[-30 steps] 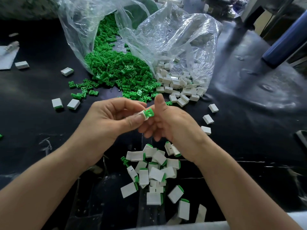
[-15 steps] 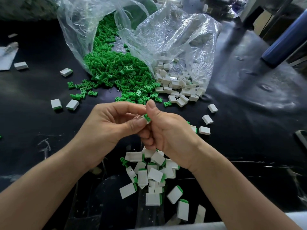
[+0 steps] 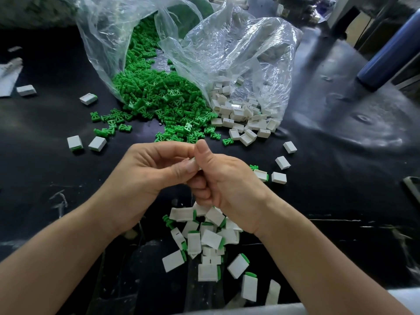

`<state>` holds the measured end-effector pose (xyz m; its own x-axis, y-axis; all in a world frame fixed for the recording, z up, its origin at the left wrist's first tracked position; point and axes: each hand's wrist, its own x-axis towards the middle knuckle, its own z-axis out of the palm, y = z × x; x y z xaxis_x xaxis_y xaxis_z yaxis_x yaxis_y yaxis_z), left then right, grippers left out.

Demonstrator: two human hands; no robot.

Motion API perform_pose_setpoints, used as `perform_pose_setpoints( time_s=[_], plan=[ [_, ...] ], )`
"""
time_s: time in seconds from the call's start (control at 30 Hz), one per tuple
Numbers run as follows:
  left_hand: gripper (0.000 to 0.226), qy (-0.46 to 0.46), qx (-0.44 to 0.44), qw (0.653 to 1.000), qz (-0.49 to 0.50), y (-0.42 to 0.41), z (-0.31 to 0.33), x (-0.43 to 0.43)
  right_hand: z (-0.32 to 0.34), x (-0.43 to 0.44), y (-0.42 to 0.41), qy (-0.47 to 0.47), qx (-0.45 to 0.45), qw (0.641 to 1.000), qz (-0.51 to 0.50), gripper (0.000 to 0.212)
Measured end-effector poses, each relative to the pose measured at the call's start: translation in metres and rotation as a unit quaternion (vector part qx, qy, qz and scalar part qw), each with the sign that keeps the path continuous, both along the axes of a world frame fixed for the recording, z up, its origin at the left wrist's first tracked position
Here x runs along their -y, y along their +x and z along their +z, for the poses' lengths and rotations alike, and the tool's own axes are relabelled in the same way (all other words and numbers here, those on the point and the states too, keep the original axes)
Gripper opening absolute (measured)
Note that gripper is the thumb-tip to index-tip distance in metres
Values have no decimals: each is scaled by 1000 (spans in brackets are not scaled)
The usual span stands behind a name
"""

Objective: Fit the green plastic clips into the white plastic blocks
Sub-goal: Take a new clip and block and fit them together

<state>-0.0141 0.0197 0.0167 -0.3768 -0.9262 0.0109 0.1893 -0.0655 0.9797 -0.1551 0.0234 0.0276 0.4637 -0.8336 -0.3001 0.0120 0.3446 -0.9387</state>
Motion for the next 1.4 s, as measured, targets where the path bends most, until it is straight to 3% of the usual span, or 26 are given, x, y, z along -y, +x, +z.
perform_pose_setpoints(
  time_s=[0.1, 0.3, 0.93, 1.2, 1.4],
  plan=[
    [25, 4, -5, 1000, 2, 1, 0, 1, -2, 2, 0, -1, -11, 1000, 6, 67],
    [16, -7, -21, 1000, 18, -1, 6, -1, 0, 4, -3, 25, 30, 999, 7, 41],
    [14, 17, 11, 997, 74, -3, 6, 0, 1, -1, 1, -82, -122, 989, -1, 43],
    [22, 27, -13, 999, 28, 0, 10, 0, 5, 1, -5, -100, -125, 987, 11, 39],
    [16, 52, -48, 996, 48, 1, 6, 1, 0, 2, -3, -61, -44, 997, -17, 39]
  ],
)
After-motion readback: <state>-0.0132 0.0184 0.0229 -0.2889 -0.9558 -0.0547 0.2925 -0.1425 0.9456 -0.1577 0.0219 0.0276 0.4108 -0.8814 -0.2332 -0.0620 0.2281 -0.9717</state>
